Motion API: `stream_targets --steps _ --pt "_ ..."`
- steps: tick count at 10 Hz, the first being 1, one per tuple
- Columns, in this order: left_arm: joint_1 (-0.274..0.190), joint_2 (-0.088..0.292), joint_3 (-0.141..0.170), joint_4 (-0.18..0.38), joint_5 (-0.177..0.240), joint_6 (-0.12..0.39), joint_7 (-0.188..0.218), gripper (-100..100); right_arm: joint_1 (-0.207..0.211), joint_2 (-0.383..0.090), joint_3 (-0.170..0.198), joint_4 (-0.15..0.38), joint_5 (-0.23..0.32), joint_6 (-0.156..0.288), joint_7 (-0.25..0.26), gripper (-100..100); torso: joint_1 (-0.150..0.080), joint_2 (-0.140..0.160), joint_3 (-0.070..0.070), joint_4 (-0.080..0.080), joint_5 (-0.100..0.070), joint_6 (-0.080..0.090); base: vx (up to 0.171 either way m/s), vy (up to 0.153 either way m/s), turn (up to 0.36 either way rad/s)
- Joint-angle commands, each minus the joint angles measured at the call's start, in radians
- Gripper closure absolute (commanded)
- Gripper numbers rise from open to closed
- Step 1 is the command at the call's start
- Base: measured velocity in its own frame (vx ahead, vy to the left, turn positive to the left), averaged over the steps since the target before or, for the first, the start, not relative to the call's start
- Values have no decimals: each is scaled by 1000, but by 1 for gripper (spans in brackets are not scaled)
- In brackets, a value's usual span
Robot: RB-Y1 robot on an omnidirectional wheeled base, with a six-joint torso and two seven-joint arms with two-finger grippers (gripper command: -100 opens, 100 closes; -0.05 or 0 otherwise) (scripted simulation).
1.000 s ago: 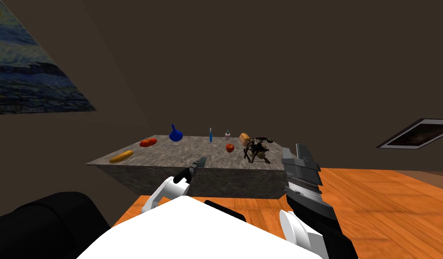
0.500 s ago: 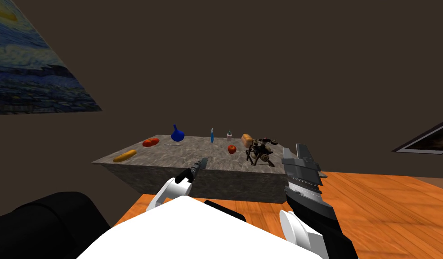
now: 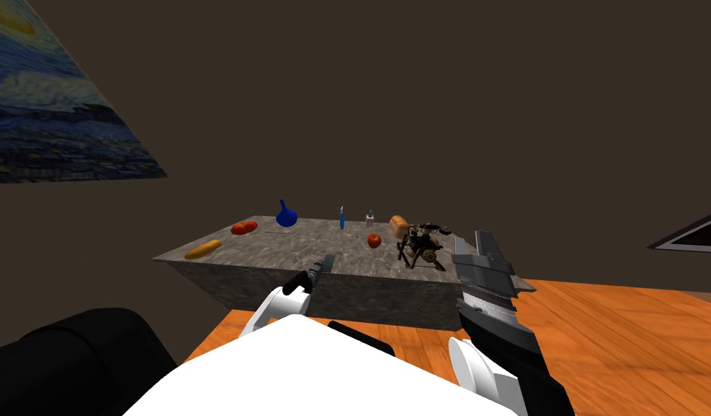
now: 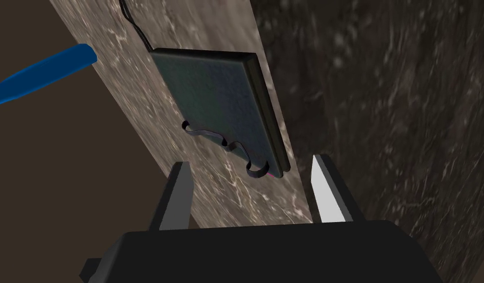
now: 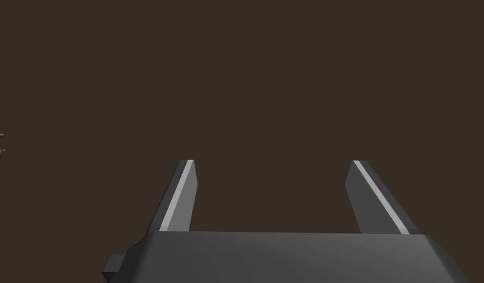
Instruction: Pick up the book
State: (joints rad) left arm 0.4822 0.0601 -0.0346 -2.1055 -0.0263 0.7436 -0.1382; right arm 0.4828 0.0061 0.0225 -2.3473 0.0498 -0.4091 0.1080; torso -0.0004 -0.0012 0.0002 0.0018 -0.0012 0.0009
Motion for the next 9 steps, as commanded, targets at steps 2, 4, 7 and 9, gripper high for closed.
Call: stream_targets --steps 2,4,7,9 --pt "8 0 -1 7 1 7 0 100 0 0 0 0 0 0 0 0 -1 -2 1 5 -3 2 -13 -4 14" --pt "7 -1 -1 6 1 7 1 100 0 0 0 0 0 0 0 0 -2 -3 0 3 -3 2 0 0 0" --pt "1 40 -5 -16 -7 7 51 100 0 0 0 0 0 0 0 0 -2 -4 1 5 -5 4 -15 -8 -55" --pt "4 70 -10 -27 -15 16 93 100 0 0 0 0 0 0 0 0 -4 -5 2 8 -7 5 -24 -13 -47"
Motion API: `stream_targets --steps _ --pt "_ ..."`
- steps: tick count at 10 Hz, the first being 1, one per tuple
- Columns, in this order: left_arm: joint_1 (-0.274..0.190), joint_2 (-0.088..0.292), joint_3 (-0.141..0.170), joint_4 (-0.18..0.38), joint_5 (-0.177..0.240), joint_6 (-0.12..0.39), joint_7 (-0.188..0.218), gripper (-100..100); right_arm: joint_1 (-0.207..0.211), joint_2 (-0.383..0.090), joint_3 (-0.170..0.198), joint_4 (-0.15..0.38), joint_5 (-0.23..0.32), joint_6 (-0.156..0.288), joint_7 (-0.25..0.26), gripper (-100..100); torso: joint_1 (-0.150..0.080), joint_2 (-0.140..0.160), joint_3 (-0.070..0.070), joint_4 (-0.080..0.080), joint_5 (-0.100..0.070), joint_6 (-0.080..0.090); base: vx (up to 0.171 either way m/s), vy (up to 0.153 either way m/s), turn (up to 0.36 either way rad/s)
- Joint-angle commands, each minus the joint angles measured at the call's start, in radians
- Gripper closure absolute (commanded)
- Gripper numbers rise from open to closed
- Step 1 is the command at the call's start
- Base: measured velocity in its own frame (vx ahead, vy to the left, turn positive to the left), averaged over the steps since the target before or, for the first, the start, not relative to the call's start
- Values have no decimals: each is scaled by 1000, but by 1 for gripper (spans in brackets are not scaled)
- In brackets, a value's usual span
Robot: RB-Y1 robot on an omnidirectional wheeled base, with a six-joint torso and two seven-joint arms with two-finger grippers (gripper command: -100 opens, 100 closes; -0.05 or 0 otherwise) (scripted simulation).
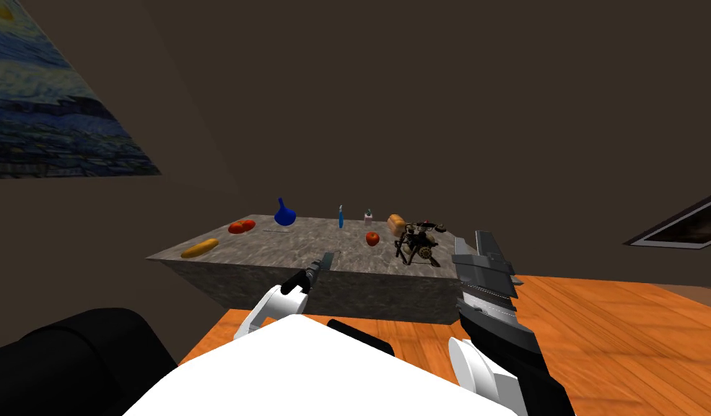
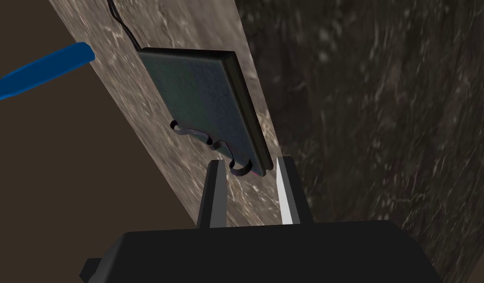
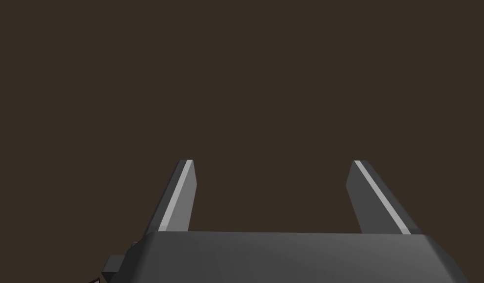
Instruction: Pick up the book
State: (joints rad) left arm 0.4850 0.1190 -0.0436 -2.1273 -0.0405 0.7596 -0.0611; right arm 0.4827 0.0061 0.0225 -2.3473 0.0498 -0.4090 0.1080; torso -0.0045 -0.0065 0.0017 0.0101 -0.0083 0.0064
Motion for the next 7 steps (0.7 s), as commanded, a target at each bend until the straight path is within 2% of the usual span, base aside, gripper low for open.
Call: stream_targets --steps 1,5,6,7 --pt "3 27 -3 -11 -5 5 36 100 0 0 0 0 0 0 0 0 0 0 0 0 0 0 -24 -14 -43" --pt "9 88 -14 -33 -20 23 119 100 0 0 0 0 0 0 0 0 0 1 0 0 0 0 -28 -15 -47" --pt "6 78 -11 -28 -17 21 104 100 0 0 0 0 0 0 0 0 0 1 0 0 0 0 -13 -8 -7" --pt "6 80 -12 -28 -18 22 108 0 0 0 0 0 0 0 0 0 0 0 0 0 0 0 0 0 0"
